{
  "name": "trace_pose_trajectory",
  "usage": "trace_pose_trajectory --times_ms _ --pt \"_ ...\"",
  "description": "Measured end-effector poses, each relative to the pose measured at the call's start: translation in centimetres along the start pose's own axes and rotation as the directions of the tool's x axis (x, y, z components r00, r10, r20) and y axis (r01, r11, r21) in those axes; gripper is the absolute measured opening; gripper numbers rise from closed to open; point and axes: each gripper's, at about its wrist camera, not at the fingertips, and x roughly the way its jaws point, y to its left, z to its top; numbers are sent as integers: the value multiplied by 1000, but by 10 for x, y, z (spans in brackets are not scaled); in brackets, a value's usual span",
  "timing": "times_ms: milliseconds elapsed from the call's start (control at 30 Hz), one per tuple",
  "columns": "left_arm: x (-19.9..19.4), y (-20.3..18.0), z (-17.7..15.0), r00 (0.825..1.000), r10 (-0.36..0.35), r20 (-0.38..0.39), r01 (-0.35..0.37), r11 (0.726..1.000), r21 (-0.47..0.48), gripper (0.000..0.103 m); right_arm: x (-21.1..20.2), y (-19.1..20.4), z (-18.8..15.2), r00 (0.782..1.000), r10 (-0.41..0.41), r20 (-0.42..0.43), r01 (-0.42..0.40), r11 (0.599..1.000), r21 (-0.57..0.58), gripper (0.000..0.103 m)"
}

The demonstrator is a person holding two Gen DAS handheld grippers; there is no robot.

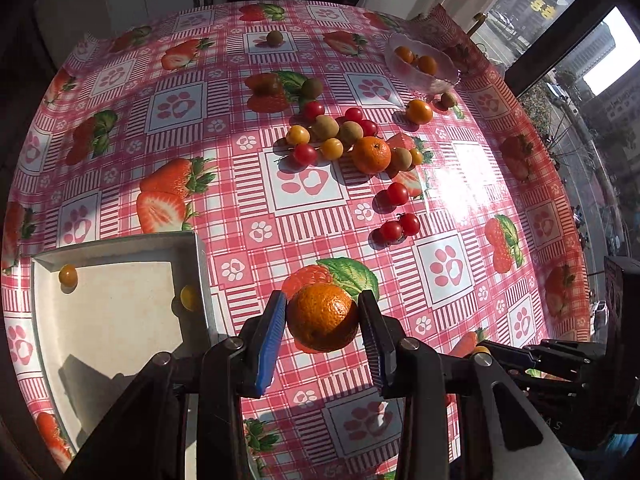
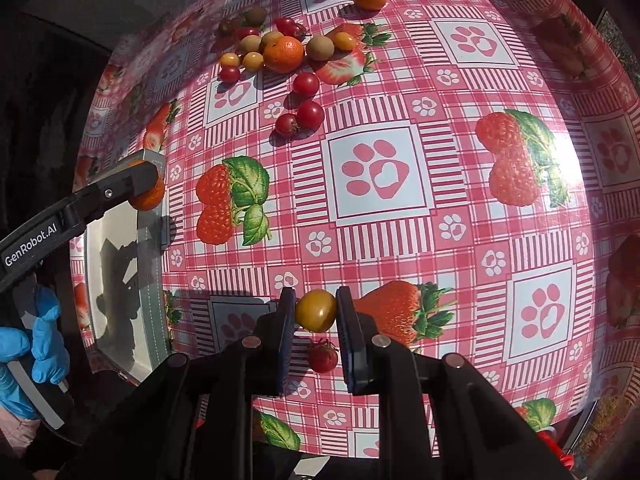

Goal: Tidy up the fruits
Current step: 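Carry the mandarin and yellow tomato into the white tray and release both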

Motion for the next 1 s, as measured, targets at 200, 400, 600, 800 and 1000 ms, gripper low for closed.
trace_pose_trajectory --times_ms 200,400,600,800,1000 --pt "-24 45 -26 999 40 17 -38 995 -89 39 3 38 6 1000 4 -9 -5 996 -84 22" --pt "-39 95 -44 996 88 29 -81 980 -180 39 11 88 16 999 21 -24 -25 983 -181 22" --pt "-45 134 -55 992 124 32 -113 965 -239 39 21 136 23 998 34 -48 -46 962 -268 22" --pt "-40 160 -62 990 140 16 -131 955 -267 39 37 179 33 996 38 -76 -61 941 -334 22" --pt "-25 176 -63 989 150 -12 -147 951 -271 39 60 212 47 993 34 -109 -72 927 -367 22"
